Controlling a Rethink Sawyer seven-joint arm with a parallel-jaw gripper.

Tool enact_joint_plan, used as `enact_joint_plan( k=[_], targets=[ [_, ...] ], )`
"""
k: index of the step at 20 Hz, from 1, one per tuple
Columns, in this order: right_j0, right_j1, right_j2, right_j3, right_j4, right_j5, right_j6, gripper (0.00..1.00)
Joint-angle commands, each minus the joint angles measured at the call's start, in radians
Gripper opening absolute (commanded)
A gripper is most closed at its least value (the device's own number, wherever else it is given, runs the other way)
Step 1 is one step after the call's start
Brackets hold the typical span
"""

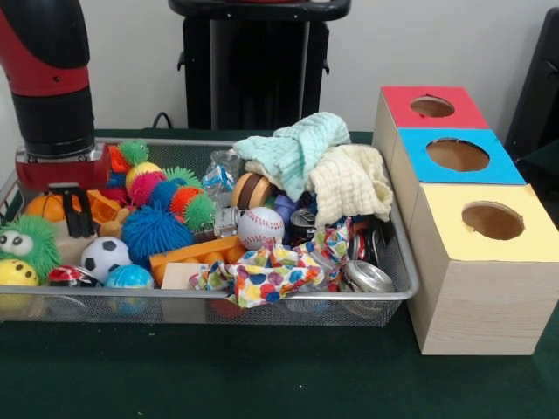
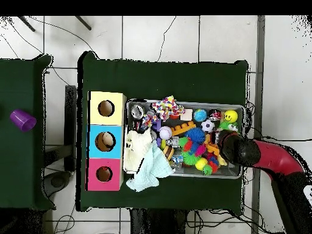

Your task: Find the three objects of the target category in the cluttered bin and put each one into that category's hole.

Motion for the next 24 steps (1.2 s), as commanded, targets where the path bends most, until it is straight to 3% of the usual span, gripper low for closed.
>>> enact_joint_plan(
  k=[1,8,16,17,24],
  targets=[
    [0.014,0.064,0.023,-0.092,-0.116,0.034,-0.196,0.00],
    [-0.007,0.130,0.062,-0.190,-0.096,0.149,-0.296,0.00],
    [-0.019,0.136,0.080,-0.199,-0.117,0.139,-0.296,0.00],
    [-0.039,0.142,0.105,-0.188,-0.118,0.110,-0.309,1.00],
    [-0.031,0.126,0.091,-0.183,-0.125,0.124,-0.281,1.00]
  ],
)
